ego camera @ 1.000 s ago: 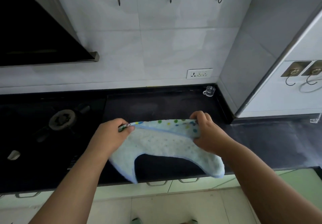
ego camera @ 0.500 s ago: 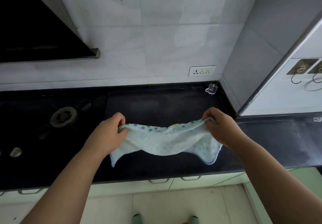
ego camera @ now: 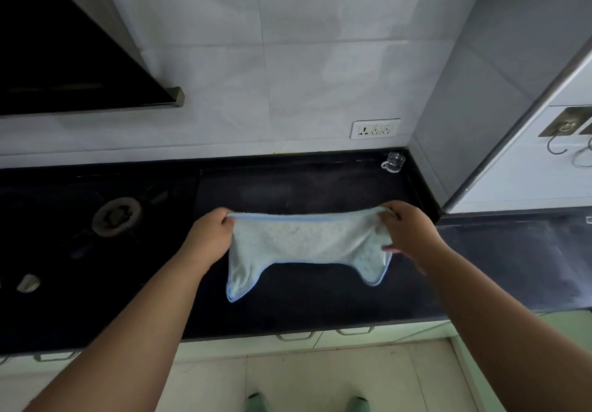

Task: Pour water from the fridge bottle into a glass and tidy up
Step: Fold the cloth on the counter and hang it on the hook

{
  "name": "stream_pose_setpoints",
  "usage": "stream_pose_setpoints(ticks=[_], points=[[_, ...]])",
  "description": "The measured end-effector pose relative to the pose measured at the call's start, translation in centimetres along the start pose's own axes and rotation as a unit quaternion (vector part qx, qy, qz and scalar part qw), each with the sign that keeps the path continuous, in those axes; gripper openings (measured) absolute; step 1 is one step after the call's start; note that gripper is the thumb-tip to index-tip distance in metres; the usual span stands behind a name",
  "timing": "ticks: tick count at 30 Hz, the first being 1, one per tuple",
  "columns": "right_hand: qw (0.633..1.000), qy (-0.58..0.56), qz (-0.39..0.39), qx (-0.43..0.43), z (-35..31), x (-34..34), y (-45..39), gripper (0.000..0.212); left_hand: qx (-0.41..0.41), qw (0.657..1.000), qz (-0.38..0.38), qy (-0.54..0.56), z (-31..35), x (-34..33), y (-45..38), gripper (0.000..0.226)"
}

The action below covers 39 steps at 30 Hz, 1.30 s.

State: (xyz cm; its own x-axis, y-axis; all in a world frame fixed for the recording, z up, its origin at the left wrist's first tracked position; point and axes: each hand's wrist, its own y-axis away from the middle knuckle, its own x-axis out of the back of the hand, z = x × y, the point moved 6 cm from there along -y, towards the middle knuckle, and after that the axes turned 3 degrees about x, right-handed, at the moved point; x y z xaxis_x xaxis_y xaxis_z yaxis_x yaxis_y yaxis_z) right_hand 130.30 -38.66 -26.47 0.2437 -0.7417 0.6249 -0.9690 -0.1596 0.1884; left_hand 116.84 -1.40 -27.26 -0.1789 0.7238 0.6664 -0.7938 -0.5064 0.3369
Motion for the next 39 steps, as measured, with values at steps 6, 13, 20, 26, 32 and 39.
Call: stream_pose_setpoints(ticks=[6, 13, 20, 26, 32, 39], points=[[0.982, -0.104, 0.131, 0.085, -4.9, 4.5, -2.2, 0.016, -0.154, 0.972, 0.179, 0.012, 8.8, 4.4, -0.4, 0.03], [0.987, -0.054, 0.133, 0.077, -1.8, 3.5, -1.8, 0.022, -0.202, 0.966, 0.142, -0.082, 5.2, -0.4, 0.8, 0.028], [0.964, 0.173, -0.193, -0.051, 5.9, -5.5, -2.9, 0.043, -0.016, 0.942, -0.196, -0.273, -5.5, -11.0, -2.1, 0.042], [0.967, 0.19, -0.167, -0.012, 4.8, -10.8, -4.4, 0.039, -0.043, 0.955, -0.158, -0.246, -3.9, -15.7, -5.0, 0.054], [0.95, 0.222, -0.217, -0.023, 8.5, -17.3, -4.4, 0.065, -0.04, 0.95, -0.146, -0.274, -2.9, -21.1, -6.6, 0.062], [0.955, 0.248, -0.136, -0.094, 10.4, -18.5, -7.4, 0.079, -0.007, 0.944, -0.116, -0.308, -4.3, -24.0, -9.8, 0.069]])
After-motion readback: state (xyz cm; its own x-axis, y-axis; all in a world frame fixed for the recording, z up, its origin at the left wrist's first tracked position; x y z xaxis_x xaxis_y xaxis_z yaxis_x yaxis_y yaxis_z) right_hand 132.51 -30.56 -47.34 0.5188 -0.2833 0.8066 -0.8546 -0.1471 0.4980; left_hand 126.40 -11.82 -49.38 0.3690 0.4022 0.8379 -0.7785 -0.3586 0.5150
